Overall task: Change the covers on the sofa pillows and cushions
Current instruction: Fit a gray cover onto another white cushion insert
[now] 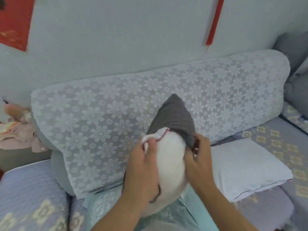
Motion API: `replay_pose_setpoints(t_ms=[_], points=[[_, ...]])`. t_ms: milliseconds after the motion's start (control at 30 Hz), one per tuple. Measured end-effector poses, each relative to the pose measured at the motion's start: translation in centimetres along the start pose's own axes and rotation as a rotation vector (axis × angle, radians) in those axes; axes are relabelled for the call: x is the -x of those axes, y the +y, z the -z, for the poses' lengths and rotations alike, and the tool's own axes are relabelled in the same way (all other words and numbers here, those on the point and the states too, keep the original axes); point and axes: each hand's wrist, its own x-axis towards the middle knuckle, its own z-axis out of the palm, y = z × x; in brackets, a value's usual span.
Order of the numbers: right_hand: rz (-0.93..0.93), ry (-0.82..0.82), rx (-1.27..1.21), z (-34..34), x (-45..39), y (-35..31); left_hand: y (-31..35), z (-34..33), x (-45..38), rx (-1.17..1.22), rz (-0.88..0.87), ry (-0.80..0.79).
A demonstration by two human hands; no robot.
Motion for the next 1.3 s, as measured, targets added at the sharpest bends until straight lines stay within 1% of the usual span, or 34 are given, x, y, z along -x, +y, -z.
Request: replay_pose_setpoints(t_ms=[33,67,133,167,200,233,300,333,367,433,467,500,533,600,633,667,700,767,833,900,933,1000,1033,1067,1100,1133,1167,1267,1300], points=[[-0.06,0.006,-0.01,0.3,-1.5,0.4,-0.5,0.1,0.9,-0.078,-0.096,-0.092],[-0.07,-0.087,0.04,0.5,-2.6,1.3,-1.4,0.2,1.5,-0.134,-0.17,-0.189],[0.01,-0.477,0.217,0.0,-3.5,2.0,-3.2,0.4,2.4,-0.273,-0.269,-0.385],[0.027,-0.665,0.232,-0.6,-3.5,2.1,-4.1,0.4,2.8,-0.373,-0.326,-0.448],[0.008,-0.808,0.181,-1.1,-3.2,2.2,-5.0,0.4,3.3,-0.452,-0.365,-0.487],[-0.043,-0.91,0.106,-1.3,-2.8,2.0,-5.6,0.5,3.7,-0.486,-0.359,-0.508],[-0.13,-1.019,-0.055,-1.2,-2.5,2.1,-6.2,1.5,4.2,-0.431,-0.254,-0.528],[-0.11,-1.009,-0.081,-1.3,-2.3,2.6,-6.4,2.2,4.3,-0.391,-0.191,-0.533],[-0.041,-0.929,-0.029,-1.5,-1.9,2.9,-6.7,2.8,4.4,-0.359,-0.15,-0.543],[0.037,-0.657,0.098,-3.1,-1.4,3.6,-7.2,3.5,4.9,-0.312,-0.167,-0.564],[0.003,-0.543,0.129,-4.1,-1.3,3.5,-7.5,3.5,5.3,-0.288,-0.183,-0.552],[-0.058,-0.471,0.169,-5.1,-1.3,3.0,-7.8,3.4,5.5,-0.266,-0.177,-0.489],[-0.101,-0.431,0.216,-5.8,-1.5,2.6,-8.1,3.4,5.3,-0.259,-0.163,-0.366],[-0.076,-0.392,0.307,-6.3,-2.0,2.1,-8.6,3.8,4.0,-0.29,-0.127,-0.065],[-0.061,-0.373,0.314,-6.4,-2.1,1.7,-8.8,4.1,3.2,-0.291,-0.079,0.024],[-0.066,-0.36,0.281,-6.4,-2.0,1.3,-9.0,4.4,2.4,-0.262,-0.021,0.048],[-0.083,-0.353,0.229,-6.3,-1.7,0.9,-9.2,4.7,1.7,-0.239,0.04,0.039],[-0.136,-0.34,0.122,-6.6,-1.0,0.4,-9.3,4.8,0.5,-0.282,0.11,-0.005],[-0.166,-0.359,0.055,-6.8,-0.9,-0.2,-9.3,4.3,-0.2,-0.413,0.099,-0.009],[-0.169,-0.442,0.002,-6.5,-1.2,-1.4,-9.3,3.4,-0.5,-0.539,0.069,0.04],[-0.133,-0.492,-0.016,-6.2,-1.3,-2.1,-9.4,3.1,-0.6,-0.591,0.033,0.089],[0.03,-0.58,0.014,-5.5,-0.8,-3.8,-9.5,3.1,-1.3,-0.668,-0.027,0.264],[0.134,-0.616,0.054,-5.2,-0.3,-4.5,-9.5,3.3,-2.0,-0.599,-0.022,0.376],[0.25,-0.646,0.105,-5.0,0.4,-4.8,-8.9,3.7,-2.8,-0.444,0.027,0.473],[0.366,-0.665,0.165,-5.1,1.0,-4.8,-8.2,4.0,-3.5,-0.251,0.078,0.534],[0.46,-0.662,0.224,-5.2,1.6,-4.5,-7.7,4.0,-4.0,-0.222,0.072,0.576],[0.517,-0.634,0.264,-5.6,2.0,-3.8,-7.4,4.0,-4.0,-0.254,0.03,0.593],[0.521,-0.451,0.314,-6.5,2.7,-1.8,-7.9,3.7,-3.1,-0.666,-0.384,0.469],[0.53,-0.394,0.347,-6.6,2.9,-1.2,-8.1,4.0,-3.1,-0.765,-0.474,0.42]])
